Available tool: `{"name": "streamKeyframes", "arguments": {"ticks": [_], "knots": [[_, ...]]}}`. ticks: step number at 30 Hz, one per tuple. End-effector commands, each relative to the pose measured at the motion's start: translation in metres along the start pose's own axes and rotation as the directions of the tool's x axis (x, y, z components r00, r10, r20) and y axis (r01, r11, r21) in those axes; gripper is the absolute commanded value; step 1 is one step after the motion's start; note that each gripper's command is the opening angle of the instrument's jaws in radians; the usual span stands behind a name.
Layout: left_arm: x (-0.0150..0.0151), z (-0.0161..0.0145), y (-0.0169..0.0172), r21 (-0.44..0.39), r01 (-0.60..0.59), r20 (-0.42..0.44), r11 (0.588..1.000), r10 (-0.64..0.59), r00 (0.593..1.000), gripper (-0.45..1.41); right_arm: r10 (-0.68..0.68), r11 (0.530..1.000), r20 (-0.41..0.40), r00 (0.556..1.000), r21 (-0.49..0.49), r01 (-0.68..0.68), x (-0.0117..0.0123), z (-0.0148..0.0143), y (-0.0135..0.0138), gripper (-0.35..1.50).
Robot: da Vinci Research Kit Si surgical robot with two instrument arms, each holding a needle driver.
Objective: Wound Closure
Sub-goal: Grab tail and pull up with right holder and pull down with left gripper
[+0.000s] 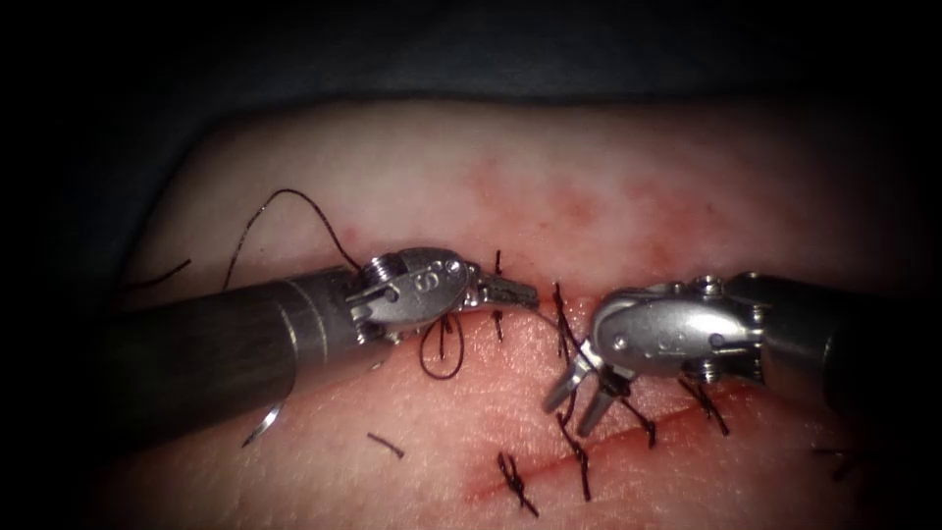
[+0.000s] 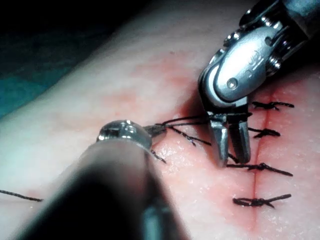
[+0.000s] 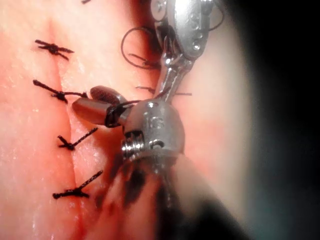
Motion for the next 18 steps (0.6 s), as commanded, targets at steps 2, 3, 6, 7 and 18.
{"name": "streamKeyframes", "arguments": {"ticks": [2,3,6,7,18], "knots": [[0.0005,0.0005,-0.0005,-0.001,-0.003,-0.002,1.0,0.003,1.0,-0.45,-0.01,1.0,0.006,1.0,-0.001,0.01,0.0,0.0008,0.0011,-0.35],[0.0005,0.0004,-0.0004,-0.001,-0.004,-0.002,1.0,0.004,1.0,-0.45,-0.017,1.0,0.023,1.0,0.007,0.016,-0.0002,0.001,0.0011,-0.35],[0.0005,0.0002,-0.0002,0.0,-0.005,0.0,1.0,0.005,1.0,-0.45,-0.033,0.999,0.065,0.997,-0.01,0.033,-0.0004,0.0008,0.0013,-0.35],[0.0005,0.0001,-0.0001,0.0,-0.005,0.0,1.0,0.005,1.0,-0.45,-0.032,0.999,0.069,0.997,-0.006,0.032,-0.0004,0.0007,0.0013,-0.35],[-0.0009,-0.0001,0.0038,0.007,-0.039,0.004,0.999,0.039,0.999,-0.45,-0.028,0.996,0.062,0.998,-0.088,0.034,-0.0005,-0.004,0.0034,-0.35]]}}
